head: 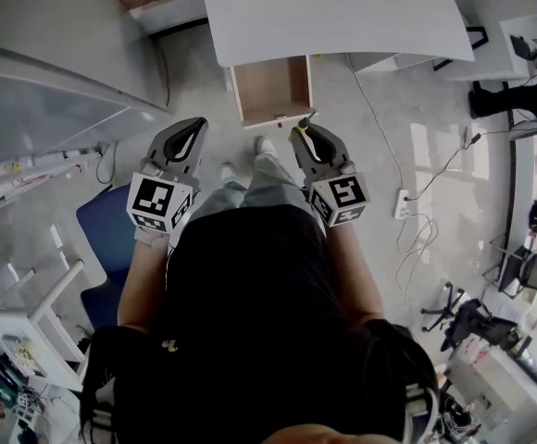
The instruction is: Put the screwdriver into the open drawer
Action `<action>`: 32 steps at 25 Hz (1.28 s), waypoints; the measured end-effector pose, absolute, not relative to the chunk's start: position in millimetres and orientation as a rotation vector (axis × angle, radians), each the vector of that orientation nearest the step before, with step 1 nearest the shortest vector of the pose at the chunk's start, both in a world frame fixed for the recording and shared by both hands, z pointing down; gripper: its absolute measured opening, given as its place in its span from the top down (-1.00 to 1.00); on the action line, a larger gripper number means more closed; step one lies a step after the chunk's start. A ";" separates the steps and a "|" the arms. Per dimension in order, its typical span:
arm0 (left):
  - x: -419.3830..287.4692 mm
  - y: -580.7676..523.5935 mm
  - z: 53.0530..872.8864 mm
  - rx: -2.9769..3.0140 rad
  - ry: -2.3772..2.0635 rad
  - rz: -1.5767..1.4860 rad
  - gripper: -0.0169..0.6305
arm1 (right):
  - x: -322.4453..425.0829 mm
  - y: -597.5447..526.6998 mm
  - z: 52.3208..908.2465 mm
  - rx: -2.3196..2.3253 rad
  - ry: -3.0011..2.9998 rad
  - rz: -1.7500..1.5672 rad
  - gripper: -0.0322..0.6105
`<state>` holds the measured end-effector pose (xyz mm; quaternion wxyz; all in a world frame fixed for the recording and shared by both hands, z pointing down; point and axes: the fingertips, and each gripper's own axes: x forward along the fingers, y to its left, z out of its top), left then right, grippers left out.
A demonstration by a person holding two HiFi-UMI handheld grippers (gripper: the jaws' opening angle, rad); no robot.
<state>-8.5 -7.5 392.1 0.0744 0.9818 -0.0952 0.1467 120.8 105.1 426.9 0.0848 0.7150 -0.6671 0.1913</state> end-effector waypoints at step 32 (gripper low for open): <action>-5.5 -60.8 480.2 2.639 -0.755 0.711 0.93 | 158.5 -7.3 667.7 1.285 -2.042 0.855 0.64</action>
